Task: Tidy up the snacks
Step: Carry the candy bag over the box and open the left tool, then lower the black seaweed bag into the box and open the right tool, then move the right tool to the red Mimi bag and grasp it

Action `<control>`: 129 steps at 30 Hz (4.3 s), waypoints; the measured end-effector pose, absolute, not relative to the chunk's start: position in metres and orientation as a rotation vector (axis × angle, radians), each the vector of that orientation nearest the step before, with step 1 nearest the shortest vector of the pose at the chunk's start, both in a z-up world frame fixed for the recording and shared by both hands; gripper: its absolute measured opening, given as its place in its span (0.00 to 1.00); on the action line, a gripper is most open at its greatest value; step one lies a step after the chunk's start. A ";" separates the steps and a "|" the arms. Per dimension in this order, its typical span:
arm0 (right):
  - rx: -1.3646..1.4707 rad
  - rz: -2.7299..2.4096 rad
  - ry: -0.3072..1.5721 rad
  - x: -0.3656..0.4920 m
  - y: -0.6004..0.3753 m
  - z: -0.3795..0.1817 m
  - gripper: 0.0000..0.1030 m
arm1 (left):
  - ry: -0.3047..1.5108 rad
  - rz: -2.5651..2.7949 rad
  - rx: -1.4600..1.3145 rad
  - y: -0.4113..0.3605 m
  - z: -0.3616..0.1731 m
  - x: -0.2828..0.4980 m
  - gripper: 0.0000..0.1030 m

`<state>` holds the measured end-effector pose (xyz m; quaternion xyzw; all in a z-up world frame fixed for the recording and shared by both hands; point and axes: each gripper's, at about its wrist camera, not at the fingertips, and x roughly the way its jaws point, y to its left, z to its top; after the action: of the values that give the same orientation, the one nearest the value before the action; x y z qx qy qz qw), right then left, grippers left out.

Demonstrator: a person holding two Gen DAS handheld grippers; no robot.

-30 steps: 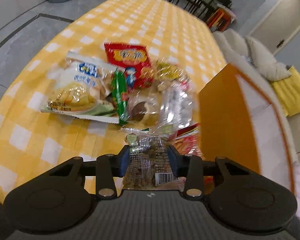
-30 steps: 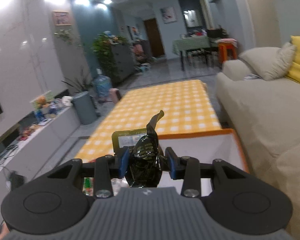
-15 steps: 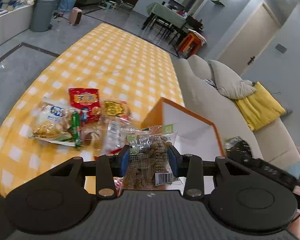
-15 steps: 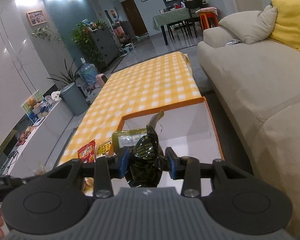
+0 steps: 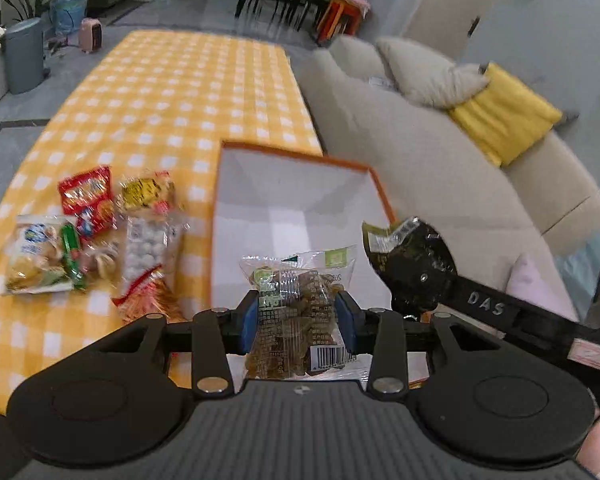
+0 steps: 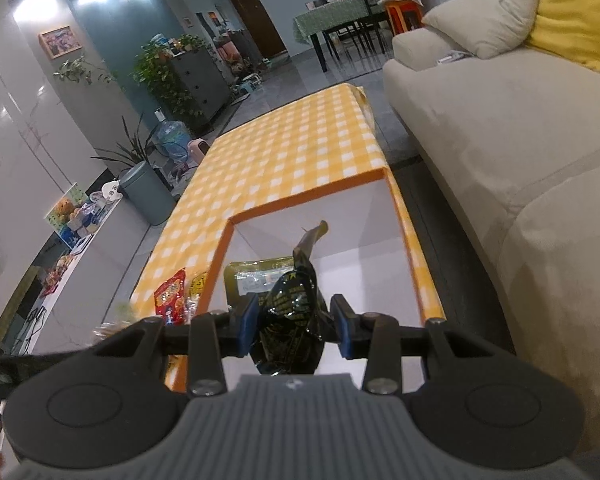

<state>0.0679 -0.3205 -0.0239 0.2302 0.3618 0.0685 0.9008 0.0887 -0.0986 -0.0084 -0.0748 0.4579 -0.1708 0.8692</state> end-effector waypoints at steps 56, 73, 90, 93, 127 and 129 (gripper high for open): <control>0.645 0.263 1.192 0.128 -0.238 -0.119 0.37 | 1.056 -0.126 -0.159 0.004 -0.036 0.095 0.60; 0.522 0.174 1.098 0.116 -0.231 -0.079 0.81 | 1.052 -0.108 -0.218 0.029 -0.032 0.095 0.61; 0.242 0.318 0.879 0.085 -0.165 0.001 0.92 | 1.010 -0.071 -0.309 0.086 -0.020 0.099 0.65; 0.129 0.353 0.848 0.079 -0.138 -0.001 0.92 | 1.004 -0.056 -0.328 0.099 -0.021 0.099 0.65; -0.681 0.170 0.814 0.104 0.005 -0.151 0.88 | 1.149 0.017 -0.450 0.183 -0.095 0.133 0.65; -0.649 0.177 0.829 0.108 0.003 -0.150 0.83 | 1.147 0.023 -0.463 0.188 -0.096 0.133 0.65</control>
<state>0.1077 0.0032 -0.1504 -0.3094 0.3952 0.0843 0.8608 0.1325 0.1878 -0.0960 -0.2172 0.5377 0.0106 0.8146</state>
